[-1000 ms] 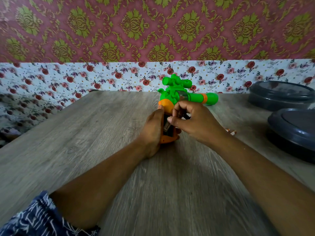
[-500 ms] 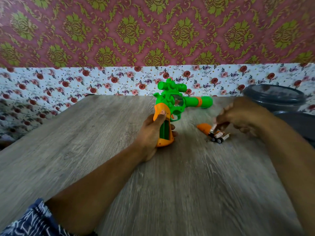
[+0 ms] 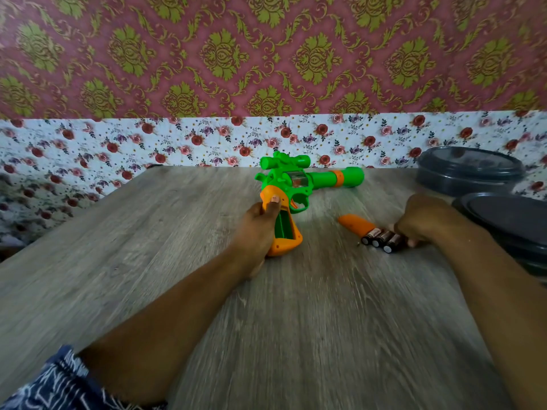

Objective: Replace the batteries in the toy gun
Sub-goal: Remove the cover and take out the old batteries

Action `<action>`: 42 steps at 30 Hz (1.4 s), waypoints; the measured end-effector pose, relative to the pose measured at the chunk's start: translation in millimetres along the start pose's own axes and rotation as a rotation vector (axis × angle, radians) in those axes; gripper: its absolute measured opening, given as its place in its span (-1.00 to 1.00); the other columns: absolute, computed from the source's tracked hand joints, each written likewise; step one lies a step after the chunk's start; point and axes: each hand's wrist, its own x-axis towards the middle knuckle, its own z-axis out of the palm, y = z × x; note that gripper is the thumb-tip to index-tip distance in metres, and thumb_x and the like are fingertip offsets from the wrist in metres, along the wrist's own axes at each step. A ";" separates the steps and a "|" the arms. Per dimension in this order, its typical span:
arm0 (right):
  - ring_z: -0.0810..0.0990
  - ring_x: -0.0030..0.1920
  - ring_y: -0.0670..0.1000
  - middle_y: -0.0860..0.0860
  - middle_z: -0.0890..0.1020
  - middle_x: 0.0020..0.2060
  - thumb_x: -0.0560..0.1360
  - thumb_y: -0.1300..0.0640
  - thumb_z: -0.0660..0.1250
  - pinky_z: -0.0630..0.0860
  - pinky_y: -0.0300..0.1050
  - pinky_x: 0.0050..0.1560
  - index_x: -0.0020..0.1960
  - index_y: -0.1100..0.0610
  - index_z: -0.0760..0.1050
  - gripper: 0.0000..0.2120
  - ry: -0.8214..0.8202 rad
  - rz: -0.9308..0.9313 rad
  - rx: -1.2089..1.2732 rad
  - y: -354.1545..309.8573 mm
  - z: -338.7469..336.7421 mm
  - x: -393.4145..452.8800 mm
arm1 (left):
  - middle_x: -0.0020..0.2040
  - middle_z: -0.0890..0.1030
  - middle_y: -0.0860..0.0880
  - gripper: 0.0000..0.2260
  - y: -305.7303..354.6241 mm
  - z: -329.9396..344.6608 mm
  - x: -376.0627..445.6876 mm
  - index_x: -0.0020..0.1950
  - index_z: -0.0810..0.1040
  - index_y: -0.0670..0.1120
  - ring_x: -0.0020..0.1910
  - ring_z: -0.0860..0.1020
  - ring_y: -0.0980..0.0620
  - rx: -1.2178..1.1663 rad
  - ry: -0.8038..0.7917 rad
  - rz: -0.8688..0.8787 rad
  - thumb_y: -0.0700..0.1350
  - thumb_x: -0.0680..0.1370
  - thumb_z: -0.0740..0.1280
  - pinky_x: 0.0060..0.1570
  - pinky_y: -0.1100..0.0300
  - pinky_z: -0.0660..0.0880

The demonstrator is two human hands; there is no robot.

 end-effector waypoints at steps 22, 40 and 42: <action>0.46 0.09 0.07 0.07 0.48 0.02 0.56 0.13 0.18 0.35 -0.09 0.05 0.16 0.10 0.52 -0.76 0.111 -0.872 -0.158 -41.4 59.5 -54.2 | 0.23 0.50 -0.17 -0.51 5.9 -19.5 5.3 0.34 0.33 -0.18 0.18 0.48 -0.17 0.665 0.149 0.108 0.02 0.50 0.33 0.06 0.05 0.45; 0.46 0.08 0.06 0.07 0.50 0.01 0.54 0.09 0.20 0.42 -0.04 0.06 0.15 0.11 0.53 -0.75 0.099 -0.905 -0.099 -37.7 62.2 -52.6 | -0.19 0.48 -0.07 -0.71 11.3 -23.8 1.9 -0.02 0.46 -0.19 -0.15 0.49 -0.08 0.989 0.119 0.185 0.03 0.47 0.33 -0.45 0.19 0.22; 0.48 0.08 0.06 0.08 0.52 0.01 0.53 0.06 0.24 0.42 -0.06 0.05 0.13 0.13 0.54 -0.75 0.100 -0.904 -0.056 -36.0 57.8 -51.0 | 0.04 0.49 -0.15 -0.60 13.2 -23.3 0.2 0.20 0.43 -0.20 0.00 0.49 -0.11 0.981 0.140 0.223 0.03 0.49 0.33 -0.28 0.20 0.31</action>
